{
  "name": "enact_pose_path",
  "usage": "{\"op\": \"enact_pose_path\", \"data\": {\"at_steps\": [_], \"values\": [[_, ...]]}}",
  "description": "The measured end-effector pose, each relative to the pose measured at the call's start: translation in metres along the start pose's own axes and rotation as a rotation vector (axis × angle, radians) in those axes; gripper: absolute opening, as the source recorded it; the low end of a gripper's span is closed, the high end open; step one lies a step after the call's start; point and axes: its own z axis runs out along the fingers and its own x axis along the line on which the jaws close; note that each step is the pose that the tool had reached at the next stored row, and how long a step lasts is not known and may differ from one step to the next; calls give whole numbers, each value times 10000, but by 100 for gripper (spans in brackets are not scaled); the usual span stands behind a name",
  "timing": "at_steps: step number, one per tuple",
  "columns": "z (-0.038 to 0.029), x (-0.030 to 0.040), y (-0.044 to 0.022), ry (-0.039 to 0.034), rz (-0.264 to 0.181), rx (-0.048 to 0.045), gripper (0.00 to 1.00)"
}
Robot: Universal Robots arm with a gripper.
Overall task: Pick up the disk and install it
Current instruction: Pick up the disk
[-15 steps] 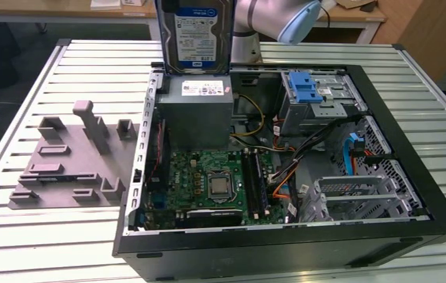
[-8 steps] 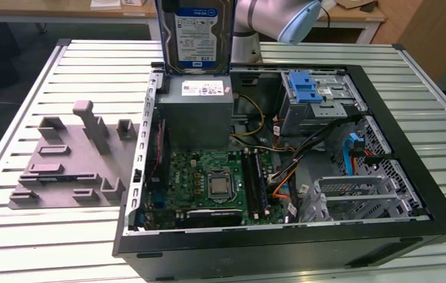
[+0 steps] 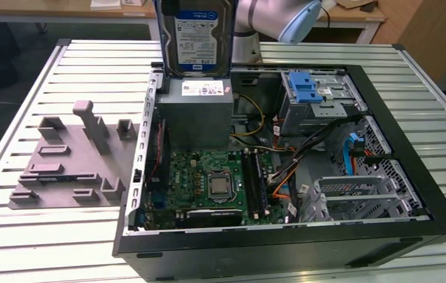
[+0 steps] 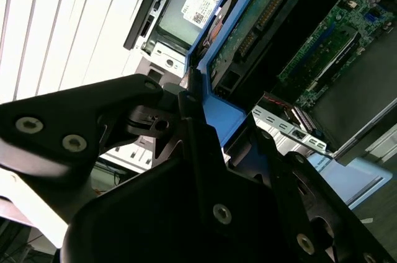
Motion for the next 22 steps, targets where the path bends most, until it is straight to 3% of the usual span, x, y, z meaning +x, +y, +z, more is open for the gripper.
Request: {"op": "enact_pose_path", "data": {"at_steps": [8,22], "values": [[-1,19,-42,0,0,0,37],[-4,14,-271,1,0,0,37]]}}
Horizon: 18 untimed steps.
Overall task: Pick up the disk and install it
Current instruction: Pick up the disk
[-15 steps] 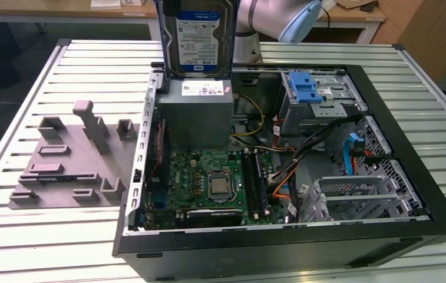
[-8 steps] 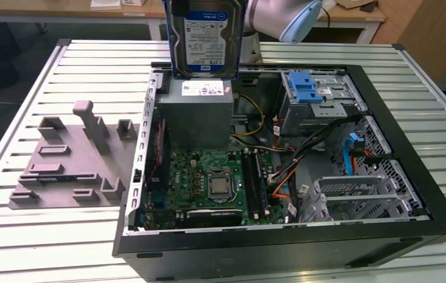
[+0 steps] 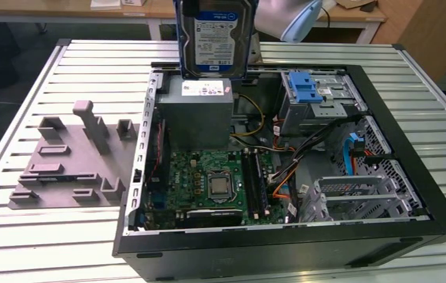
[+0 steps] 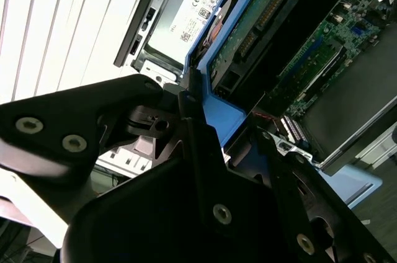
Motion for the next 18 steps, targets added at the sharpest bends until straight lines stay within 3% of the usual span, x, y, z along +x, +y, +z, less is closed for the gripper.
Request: {"op": "enact_pose_path", "data": {"at_steps": [5,13,18], "values": [[-1,12,-28,0,1,0,37],[-4,182,-36,0,16,0,37],[-4,195,-69,1,20,0,37]]}}
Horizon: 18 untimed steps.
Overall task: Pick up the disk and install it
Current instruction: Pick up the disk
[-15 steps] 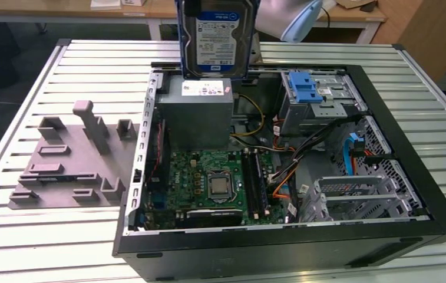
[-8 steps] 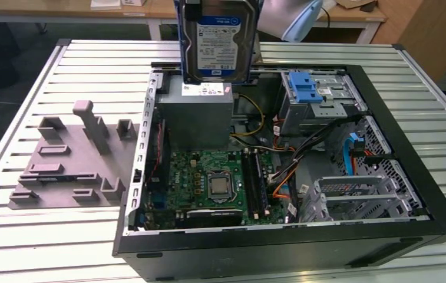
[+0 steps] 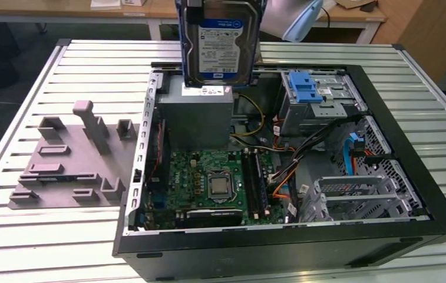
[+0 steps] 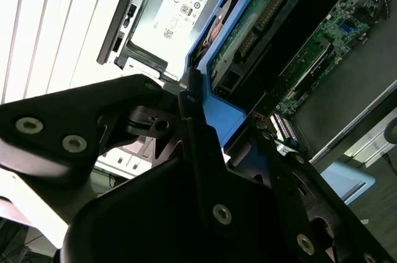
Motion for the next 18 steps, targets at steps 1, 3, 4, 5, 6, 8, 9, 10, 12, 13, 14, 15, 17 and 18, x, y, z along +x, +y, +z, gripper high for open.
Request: {"op": "enact_pose_path", "data": {"at_steps": [1,3,4,5,6,8,9,10,12,13,14,15,17,18], "values": [[0,0,-16,0,0,0,37],[-1,-1,-54,0,0,0,37],[-1,-2,-73,0,0,0,37],[-1,-2,-92,0,0,0,37],[-1,-2,-110,-1,0,1,37],[-2,-3,-147,0,-1,0,37],[-2,-4,-164,0,0,0,37],[-2,-4,-181,0,0,0,37],[-2,-5,-217,0,0,0,37],[-2,-5,-234,0,0,0,37],[-3,-5,-248,0,0,0,37],[-3,-5,-259,0,0,0,37],[-3,-6,-285,0,0,0,37],[-3,-7,-298,0,0,0,37]]}}
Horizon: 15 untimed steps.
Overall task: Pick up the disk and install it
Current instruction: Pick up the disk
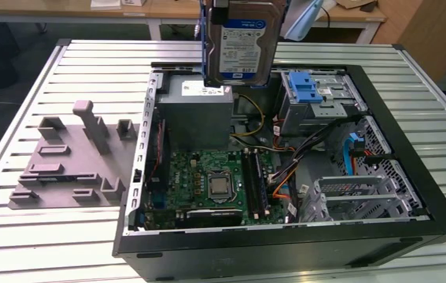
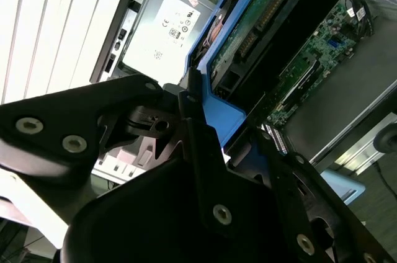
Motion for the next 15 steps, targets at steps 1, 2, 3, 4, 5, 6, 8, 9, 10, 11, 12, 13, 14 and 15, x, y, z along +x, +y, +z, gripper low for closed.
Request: {"op": "enact_pose_path", "data": {"at_steps": [1,2,3,4,5,6,8,9,10,11,12,13,14,15], "values": [[1,0,-13,-1,0,1,37],[0,0,-26,-1,0,0,37],[0,-1,-40,0,1,0,37],[0,-1,-55,-1,0,1,37],[0,-1,-65,-1,0,1,37],[-1,-1,-71,0,0,1,37],[0,-1,-71,-1,2,1,37],[0,-2,-72,0,1,1,37],[-1,-2,-72,0,0,0,37],[0,-2,-72,-1,1,0,37],[0,-1,-73,-1,0,0,37],[0,0,-73,-1,0,0,37],[0,3,-73,-1,-1,1,37],[-1,7,-74,0,-1,0,37]]}}
